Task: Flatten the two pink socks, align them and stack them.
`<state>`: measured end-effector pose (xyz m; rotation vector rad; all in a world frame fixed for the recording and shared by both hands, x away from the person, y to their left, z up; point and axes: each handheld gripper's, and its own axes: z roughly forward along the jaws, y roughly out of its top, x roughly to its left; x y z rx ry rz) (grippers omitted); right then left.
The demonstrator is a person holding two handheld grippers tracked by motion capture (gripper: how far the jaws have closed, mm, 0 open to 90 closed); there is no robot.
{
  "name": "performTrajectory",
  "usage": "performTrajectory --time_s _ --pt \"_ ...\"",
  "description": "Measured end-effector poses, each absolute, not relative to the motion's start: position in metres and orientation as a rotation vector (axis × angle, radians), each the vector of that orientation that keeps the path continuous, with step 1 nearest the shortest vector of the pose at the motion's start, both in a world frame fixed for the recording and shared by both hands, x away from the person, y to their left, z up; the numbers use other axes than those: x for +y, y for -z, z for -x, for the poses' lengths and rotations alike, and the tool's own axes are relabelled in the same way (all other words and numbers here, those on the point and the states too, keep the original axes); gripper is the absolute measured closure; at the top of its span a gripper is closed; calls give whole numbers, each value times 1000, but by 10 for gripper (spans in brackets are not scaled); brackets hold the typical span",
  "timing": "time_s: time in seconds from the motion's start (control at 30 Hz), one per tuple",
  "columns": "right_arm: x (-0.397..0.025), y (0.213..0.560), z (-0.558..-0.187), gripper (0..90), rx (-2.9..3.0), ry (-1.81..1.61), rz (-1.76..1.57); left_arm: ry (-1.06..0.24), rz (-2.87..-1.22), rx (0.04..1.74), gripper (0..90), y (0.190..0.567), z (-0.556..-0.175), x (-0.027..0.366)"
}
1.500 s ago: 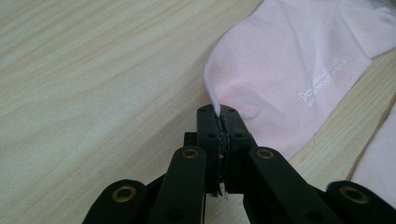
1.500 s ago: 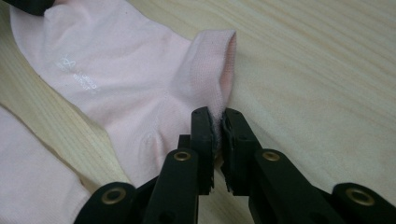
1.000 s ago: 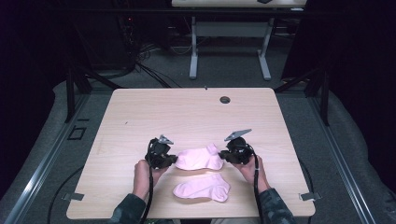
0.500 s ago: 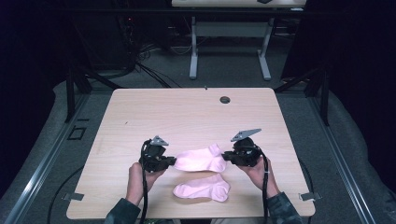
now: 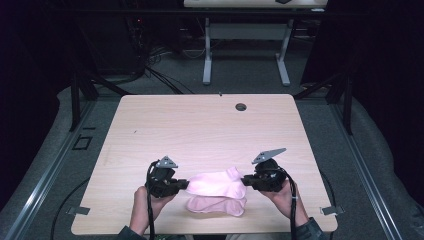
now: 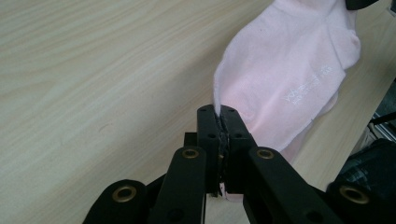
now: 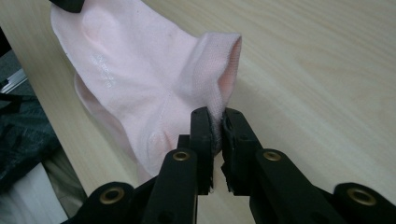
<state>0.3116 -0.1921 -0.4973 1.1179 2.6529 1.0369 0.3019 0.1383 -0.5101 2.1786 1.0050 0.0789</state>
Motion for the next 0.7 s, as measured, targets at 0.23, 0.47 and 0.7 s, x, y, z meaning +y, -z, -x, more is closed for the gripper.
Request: performTrajectory --time_s 0.23,0.47,0.7 --pt "-192 513 -300 834 2698 -1002 -1133 -36 -2207 1011 885 527 -291 136" --pt "-191 527 -296 831 2733 -968 -1151 6 -2238 1024 883 542 -284 132" --pt "-191 540 -297 714 2733 -944 -1167 -10 -2250 1061 689 547 -283 136"
